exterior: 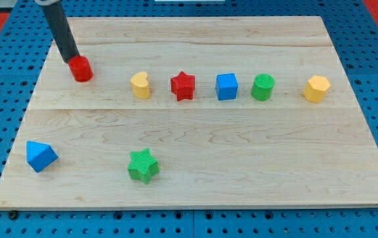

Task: Slightly push the red circle upwards of the board

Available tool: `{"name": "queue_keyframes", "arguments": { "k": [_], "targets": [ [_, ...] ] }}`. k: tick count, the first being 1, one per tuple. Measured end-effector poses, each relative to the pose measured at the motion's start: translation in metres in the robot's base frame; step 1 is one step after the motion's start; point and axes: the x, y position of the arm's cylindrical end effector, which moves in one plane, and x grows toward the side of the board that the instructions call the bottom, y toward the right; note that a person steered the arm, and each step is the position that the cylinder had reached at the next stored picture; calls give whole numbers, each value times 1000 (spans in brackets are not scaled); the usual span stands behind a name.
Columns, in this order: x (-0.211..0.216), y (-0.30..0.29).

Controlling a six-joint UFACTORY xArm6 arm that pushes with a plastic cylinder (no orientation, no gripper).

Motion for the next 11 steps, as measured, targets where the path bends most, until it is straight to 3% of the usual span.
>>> {"name": "queue_keyframes", "arguments": {
  "k": [1,2,4,7,8,9,10,11],
  "targets": [
    [38,32],
    [40,12],
    [143,36],
    [85,40],
    [102,57],
    [134,170],
    [217,221],
    [240,174]
  ]
}}
